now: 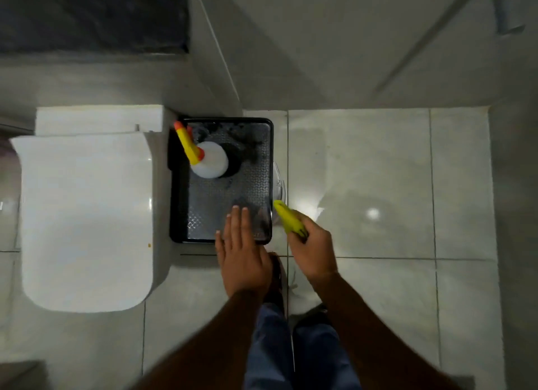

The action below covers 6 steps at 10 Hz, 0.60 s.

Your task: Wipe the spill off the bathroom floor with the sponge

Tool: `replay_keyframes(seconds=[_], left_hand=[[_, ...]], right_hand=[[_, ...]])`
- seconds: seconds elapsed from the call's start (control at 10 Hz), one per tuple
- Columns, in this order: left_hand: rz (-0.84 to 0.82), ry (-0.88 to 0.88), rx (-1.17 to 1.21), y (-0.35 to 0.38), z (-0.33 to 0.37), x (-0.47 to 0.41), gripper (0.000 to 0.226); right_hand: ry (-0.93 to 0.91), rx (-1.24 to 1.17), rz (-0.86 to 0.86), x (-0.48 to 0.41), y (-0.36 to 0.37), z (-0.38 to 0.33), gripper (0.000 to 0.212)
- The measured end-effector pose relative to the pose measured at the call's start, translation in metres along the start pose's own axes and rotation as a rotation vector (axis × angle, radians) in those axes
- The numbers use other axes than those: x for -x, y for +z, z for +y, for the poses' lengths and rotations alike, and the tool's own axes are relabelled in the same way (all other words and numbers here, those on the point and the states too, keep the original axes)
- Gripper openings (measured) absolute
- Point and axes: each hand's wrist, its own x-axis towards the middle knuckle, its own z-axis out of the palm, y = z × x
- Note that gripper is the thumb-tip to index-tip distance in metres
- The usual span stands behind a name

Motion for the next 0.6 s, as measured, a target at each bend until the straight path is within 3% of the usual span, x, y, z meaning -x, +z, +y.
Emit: replay_keyframes(seconds=[0.2,0.3,0.4,0.5,0.6], left_hand=[[0.076,-0.164,0.003,-0.028,-0.059,-0.030,0.086],[0.046,-0.159,-0.015,-0.028,-0.072,-0.034,0.085],[0.024,-0.148,-0.026,-0.023,-0.078,-0.032,0.085],[-0.001,-0.132,-0.060,-0.028,-0.068,-0.026,0.083],[-0.043,-0.016,-0.144,-0.033,-0.046,-0.022,0.080]], right_hand=[[-0.176,0.433,0.032,-0.040,0.096,-0.043,0.061],[-0.123,0.709,-0.180,-0.046,0.138,-0.035,0.060],[-0.095,0.828,-0.368,-0.038,0.154,-0.023,0.056],[-0.184,0.686,-0.243,-0.013,0.137,-0.016,0.064],[-0.166,0.692,0.033,0.001,0.086,-0.012,0.068]])
